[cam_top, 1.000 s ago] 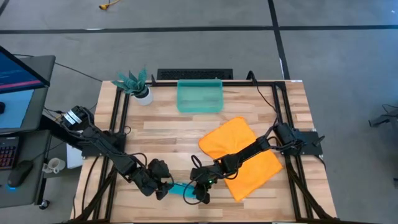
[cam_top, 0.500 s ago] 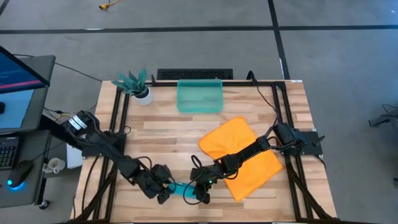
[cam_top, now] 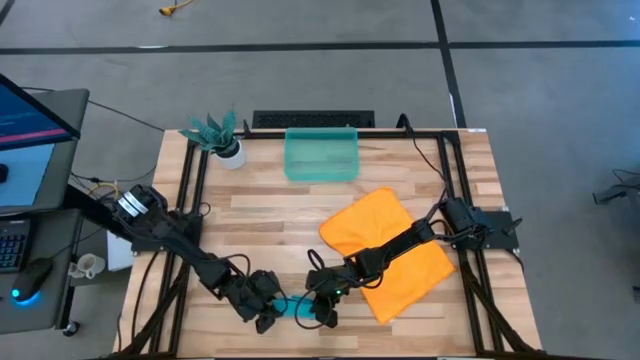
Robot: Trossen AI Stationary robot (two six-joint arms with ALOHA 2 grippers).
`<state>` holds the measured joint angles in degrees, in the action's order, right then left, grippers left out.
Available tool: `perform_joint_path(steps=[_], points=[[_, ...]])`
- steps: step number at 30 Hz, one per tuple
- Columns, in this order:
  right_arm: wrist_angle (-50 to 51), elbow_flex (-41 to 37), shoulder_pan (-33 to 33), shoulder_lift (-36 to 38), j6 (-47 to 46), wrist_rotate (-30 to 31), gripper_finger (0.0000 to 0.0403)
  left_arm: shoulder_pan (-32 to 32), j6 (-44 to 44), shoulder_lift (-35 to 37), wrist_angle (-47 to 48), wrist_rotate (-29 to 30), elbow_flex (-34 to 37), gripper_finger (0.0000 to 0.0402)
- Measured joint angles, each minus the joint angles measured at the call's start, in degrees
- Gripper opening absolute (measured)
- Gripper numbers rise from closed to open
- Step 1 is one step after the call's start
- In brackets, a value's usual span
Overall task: Roll microfiber towels into tight, uniform cylinder then place into a basket
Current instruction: Put the blue microfiber cloth into the green bin
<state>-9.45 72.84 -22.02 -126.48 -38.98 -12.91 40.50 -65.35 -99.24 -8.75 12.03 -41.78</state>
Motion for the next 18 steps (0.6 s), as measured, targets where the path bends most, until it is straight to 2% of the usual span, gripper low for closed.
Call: perform_joint_path(steps=[2,12,15,18], points=[[0.1,0.0,0.0,0.0,0.0,0.1,0.0032,0.0,0.5,-1.3,-2.5,-2.2,-0.1,0.0172],[0.0,0.0,0.0,0.0,0.4,0.8,0.0027,-0.5,4.8,-1.6,-2.5,-2.7,0.0,0.0021],[0.0,0.0,0.1,0.1,1.6,0.8,0.0027,-1.3,6.6,-1.6,-2.4,-3.4,0.0,0.0016],[0.2,-0.1,0.4,1.0,3.5,0.9,0.0021,-3.0,8.7,-1.6,-2.4,-6.6,0.0,0.0031]])
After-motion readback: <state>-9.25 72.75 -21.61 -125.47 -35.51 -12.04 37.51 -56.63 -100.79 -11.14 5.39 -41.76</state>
